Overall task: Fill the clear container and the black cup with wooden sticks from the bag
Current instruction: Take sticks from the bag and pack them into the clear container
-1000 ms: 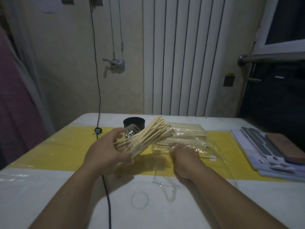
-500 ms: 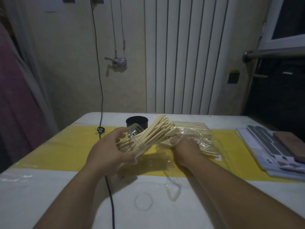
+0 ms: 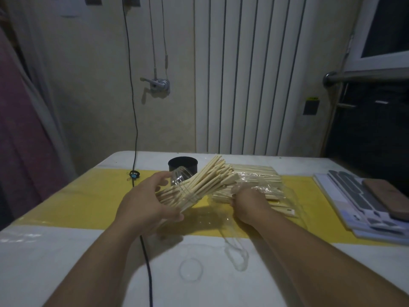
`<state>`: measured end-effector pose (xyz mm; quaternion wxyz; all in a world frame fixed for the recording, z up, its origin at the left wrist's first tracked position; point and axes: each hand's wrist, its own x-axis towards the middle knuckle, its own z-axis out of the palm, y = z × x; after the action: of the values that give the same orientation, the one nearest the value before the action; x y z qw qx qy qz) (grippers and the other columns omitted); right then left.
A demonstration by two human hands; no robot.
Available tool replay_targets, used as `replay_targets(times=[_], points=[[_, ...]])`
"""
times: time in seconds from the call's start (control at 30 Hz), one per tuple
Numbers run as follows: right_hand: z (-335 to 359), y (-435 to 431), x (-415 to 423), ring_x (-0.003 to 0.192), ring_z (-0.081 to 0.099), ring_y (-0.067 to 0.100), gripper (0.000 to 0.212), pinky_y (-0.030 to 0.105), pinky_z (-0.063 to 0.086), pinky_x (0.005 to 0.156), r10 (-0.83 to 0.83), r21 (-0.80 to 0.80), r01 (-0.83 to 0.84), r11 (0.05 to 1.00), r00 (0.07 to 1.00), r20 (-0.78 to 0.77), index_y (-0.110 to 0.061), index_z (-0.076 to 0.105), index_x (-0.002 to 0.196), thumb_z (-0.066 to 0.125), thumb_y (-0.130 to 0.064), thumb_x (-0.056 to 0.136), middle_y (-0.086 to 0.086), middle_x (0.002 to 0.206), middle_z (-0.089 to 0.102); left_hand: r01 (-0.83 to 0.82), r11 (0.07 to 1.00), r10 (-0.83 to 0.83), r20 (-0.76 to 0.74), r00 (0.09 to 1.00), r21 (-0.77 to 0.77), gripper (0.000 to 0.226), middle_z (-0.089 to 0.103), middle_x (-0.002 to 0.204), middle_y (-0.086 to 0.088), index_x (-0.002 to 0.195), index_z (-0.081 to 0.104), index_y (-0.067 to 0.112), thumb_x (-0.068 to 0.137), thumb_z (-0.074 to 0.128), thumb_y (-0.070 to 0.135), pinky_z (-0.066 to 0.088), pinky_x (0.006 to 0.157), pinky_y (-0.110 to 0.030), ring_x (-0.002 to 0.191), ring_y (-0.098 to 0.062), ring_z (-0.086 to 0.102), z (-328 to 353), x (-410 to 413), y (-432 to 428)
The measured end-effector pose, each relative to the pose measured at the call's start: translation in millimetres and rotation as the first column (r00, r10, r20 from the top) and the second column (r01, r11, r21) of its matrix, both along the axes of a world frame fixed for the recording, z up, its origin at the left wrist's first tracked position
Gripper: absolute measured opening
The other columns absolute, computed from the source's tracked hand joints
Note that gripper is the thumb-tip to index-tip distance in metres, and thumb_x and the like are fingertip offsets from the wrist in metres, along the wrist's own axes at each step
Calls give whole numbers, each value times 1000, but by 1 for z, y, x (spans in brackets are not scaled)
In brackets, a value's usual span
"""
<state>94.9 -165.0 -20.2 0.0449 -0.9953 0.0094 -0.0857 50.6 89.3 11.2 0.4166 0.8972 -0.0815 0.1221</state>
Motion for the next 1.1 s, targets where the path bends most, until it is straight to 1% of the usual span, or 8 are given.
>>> replay_targets(times=[0.23, 0.33, 0.5, 0.57, 0.67, 0.8, 0.93, 1.1], points=[[-3, 1, -16, 118, 55, 27, 28, 35, 38, 103, 26, -54, -15, 998, 979, 200, -23, 67, 110, 48, -13, 92, 4, 123, 62, -4, 1000, 3, 12, 1000, 15, 99, 59, 121, 19, 124, 47, 55, 41, 97, 32, 49, 84, -37, 106, -9, 58, -2, 2, 2], [0, 1, -26, 113, 58, 25, 29, 33, 41, 98, 89, -75, -74, 994, 971, 221, -25, 68, 107, 49, -13, 90, 1, 118, 67, -7, 1000, 7, 8, 1000, 20, 99, 59, 121, 20, 123, 47, 57, 39, 94, 36, 50, 85, -38, 106, -8, 58, -2, 1, 1], [11, -2, -44, 106, 61, 30, 13, 34, 39, 75, 131, 43, -141, 989, 975, 180, -27, 56, 103, 45, -33, 97, 3, 109, 66, -5, 1000, 5, -5, 1000, 25, 96, 58, 119, 20, 118, 43, 59, 40, 95, 35, 51, 86, -38, 106, -9, 57, 0, -1, -1], [10, -3, -49, 103, 61, 32, 17, 33, 36, 69, 145, 53, -153, 987, 980, 134, -26, 54, 101, 44, -40, 98, 4, 107, 67, -14, 1000, 14, -12, 1000, 22, 95, 58, 118, 22, 115, 44, 59, 34, 90, 42, 51, 85, -37, 104, -5, 58, 1, -2, -2], [9, -7, -54, 105, 60, 31, 26, 33, 36, 70, 150, 57, -156, 986, 984, 99, -25, 56, 99, 46, -49, 95, 4, 107, 68, -18, 1000, 19, -18, 1000, 20, 97, 59, 117, 23, 116, 46, 59, 27, 82, 50, 51, 86, -37, 103, -3, 59, 1, -3, -3], [21, -12, -61, 102, 62, 27, 36, 33, 45, 75, 139, 30, -143, 989, 983, 122, -25, 61, 96, 55, -59, 86, 0, 101, 69, -14, 999, 14, -10, 1000, 34, 97, 59, 118, 24, 116, 45, 60, 26, 81, 50, 51, 85, -37, 104, -4, 59, 1, -3, -3], [35, -9, -69, 103, 61, 29, 29, 31, 40, 73, 155, -59, -149, 987, 982, 108, -23, 57, 85, 51, -51, 89, 2, 103, 68, -20, 1000, 20, -2, 1000, 19, 94, 59, 116, 22, 113, 44, 61, 31, 86, 44, 51, 86, -38, 104, -6, 59, 1, -3, -3], [56, -8, -81, 84, 54, 28, 35, 31, 34, 65, 182, -93, -167, 982, 966, 185, -17, 40, 64, 52, -44, 83, 2, 82, 60, -12, 1000, 12, 8, 1000, 6, 90, 60, 115, 19, 109, 47, 59, 38, 95, 31, 51, 87, -40, 102, -7, 59, 0, -2, -1]])
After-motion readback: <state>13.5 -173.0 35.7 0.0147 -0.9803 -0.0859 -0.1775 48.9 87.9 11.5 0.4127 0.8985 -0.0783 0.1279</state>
